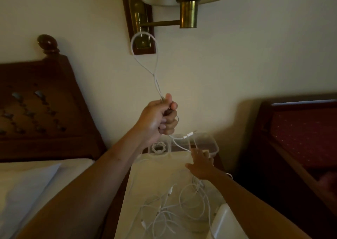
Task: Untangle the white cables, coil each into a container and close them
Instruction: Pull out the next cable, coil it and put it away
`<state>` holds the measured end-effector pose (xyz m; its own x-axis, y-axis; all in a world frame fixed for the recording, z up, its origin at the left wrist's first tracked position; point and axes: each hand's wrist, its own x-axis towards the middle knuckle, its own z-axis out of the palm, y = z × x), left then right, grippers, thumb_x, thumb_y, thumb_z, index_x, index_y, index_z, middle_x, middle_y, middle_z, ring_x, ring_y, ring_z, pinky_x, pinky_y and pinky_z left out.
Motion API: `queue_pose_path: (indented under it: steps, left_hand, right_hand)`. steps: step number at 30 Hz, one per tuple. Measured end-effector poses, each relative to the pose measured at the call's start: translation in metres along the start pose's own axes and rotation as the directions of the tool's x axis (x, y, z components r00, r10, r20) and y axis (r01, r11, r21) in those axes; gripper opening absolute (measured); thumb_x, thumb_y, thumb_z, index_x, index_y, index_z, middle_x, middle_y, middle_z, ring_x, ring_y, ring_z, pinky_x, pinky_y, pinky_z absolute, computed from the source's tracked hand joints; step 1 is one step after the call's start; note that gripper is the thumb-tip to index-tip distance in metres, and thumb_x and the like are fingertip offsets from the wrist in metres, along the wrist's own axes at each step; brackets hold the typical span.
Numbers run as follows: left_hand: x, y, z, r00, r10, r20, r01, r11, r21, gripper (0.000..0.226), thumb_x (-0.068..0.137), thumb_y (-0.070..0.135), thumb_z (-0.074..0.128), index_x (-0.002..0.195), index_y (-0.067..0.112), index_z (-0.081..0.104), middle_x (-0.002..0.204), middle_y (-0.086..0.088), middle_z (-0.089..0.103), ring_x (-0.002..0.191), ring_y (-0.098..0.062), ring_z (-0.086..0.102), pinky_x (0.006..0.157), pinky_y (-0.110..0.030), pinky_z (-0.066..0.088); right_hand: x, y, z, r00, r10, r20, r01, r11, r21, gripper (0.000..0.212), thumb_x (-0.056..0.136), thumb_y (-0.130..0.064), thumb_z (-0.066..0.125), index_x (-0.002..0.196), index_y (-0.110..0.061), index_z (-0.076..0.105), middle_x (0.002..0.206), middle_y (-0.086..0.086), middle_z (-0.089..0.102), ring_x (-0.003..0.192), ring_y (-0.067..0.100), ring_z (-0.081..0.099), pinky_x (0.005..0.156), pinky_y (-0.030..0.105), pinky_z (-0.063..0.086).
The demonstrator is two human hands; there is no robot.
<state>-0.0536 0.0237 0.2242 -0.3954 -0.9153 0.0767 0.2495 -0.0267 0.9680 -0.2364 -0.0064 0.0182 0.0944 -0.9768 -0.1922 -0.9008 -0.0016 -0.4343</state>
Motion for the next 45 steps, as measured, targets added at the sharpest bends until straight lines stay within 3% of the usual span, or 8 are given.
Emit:
queue_pose_path:
  steps: [4,10,15,25,32,36,40,45]
  left_hand:
    - [-0.014,0.010,-0.022,0.996,0.003,-0.085,0.001,0.999,0.050,0.043,0.105,0.046,0.045,0.073,0.019,0.050,0.050,0.004,0.027,0.040,-0.008,0.021,0.042,-0.020,0.013]
    - [-0.011,-0.036,-0.056,0.910,-0.036,-0.412,0.196,0.915,0.353,0.050,0.109,0.041,0.048,0.065,0.017,0.045,0.048,0.000,0.031,0.038,-0.012,0.023,0.043,-0.020,0.016]
    - [-0.007,-0.063,-0.049,0.902,-0.105,-0.418,0.235,0.932,0.274,0.046,0.107,0.042,0.052,0.072,0.012,0.058,0.049,0.001,0.034,0.039,-0.013,0.025,0.045,-0.019,0.018]
    - [-0.012,-0.074,0.000,0.996,0.064,0.060,-0.077,0.965,0.251,0.034,0.110,0.034,0.047,0.132,0.018,0.067,0.057,-0.003,0.044,0.044,-0.011,0.035,0.043,-0.022,0.031]
    - [-0.006,-0.063,0.006,0.980,0.071,-0.185,-0.066,0.997,0.036,0.030,0.107,0.011,0.044,0.083,0.012,0.062,0.052,0.003,0.030,0.039,-0.010,0.027,0.040,-0.016,0.023]
    - [-0.007,-0.046,-0.005,0.971,0.029,-0.237,-0.062,0.989,-0.131,0.032,0.109,0.009,0.035,0.085,0.013,0.055,0.051,0.006,0.028,0.039,-0.007,0.023,0.041,-0.016,0.016]
    - [-0.010,-0.031,-0.007,0.975,0.043,-0.217,-0.077,0.985,-0.151,0.035,0.109,0.009,0.031,0.083,0.015,0.054,0.052,0.007,0.028,0.042,-0.007,0.022,0.044,-0.023,0.013]
    - [-0.015,-0.002,-0.010,0.982,0.092,-0.163,-0.121,0.977,-0.177,0.037,0.107,0.006,0.028,0.082,0.016,0.054,0.050,0.007,0.027,0.041,-0.007,0.021,0.042,-0.022,0.015]
  right_hand:
    - [0.021,0.016,0.006,0.976,-0.068,-0.209,0.059,0.997,-0.050,0.027,0.104,-0.009,0.035,0.123,-0.005,0.054,0.118,0.015,0.051,0.111,0.030,0.065,0.092,0.040,0.054]
    - [0.041,-0.008,-0.078,0.929,0.001,-0.370,0.139,0.926,0.352,0.008,0.103,-0.018,0.048,0.100,-0.016,0.055,0.094,0.003,0.061,0.079,0.018,0.058,0.066,0.032,0.044]
    - [0.026,-0.055,-0.164,0.959,-0.036,-0.282,0.207,0.770,0.603,0.018,0.098,-0.007,0.053,0.106,-0.018,0.065,0.095,0.004,0.061,0.071,0.014,0.053,0.053,0.023,0.042]
    - [-0.015,-0.154,-0.215,0.931,-0.035,-0.363,0.340,0.441,0.831,0.034,0.099,0.003,0.040,0.114,-0.002,0.070,0.087,0.008,0.059,0.060,0.012,0.047,0.049,0.022,0.039]
    - [-0.034,-0.145,-0.196,0.891,0.061,-0.449,0.416,0.286,0.864,0.022,0.102,-0.009,0.049,0.103,-0.014,0.070,0.100,0.004,0.069,0.079,0.010,0.059,0.073,0.020,0.048]
    - [-0.066,-0.087,-0.121,0.826,0.149,-0.543,0.388,0.549,0.741,0.043,0.098,0.000,0.044,0.129,-0.023,0.064,0.121,-0.007,0.064,0.103,0.008,0.060,0.082,0.019,0.046]
    - [-0.081,-0.052,-0.051,0.928,-0.216,-0.303,0.348,0.791,0.503,0.036,0.093,-0.013,0.068,0.115,-0.040,0.060,0.110,-0.020,0.058,0.088,-0.005,0.056,0.070,0.010,0.047]
    - [-0.067,-0.047,-0.041,0.950,-0.230,-0.212,0.296,0.882,0.367,0.011,0.099,-0.016,0.064,0.099,-0.020,0.074,0.098,-0.005,0.073,0.081,0.008,0.067,0.082,0.032,0.059]
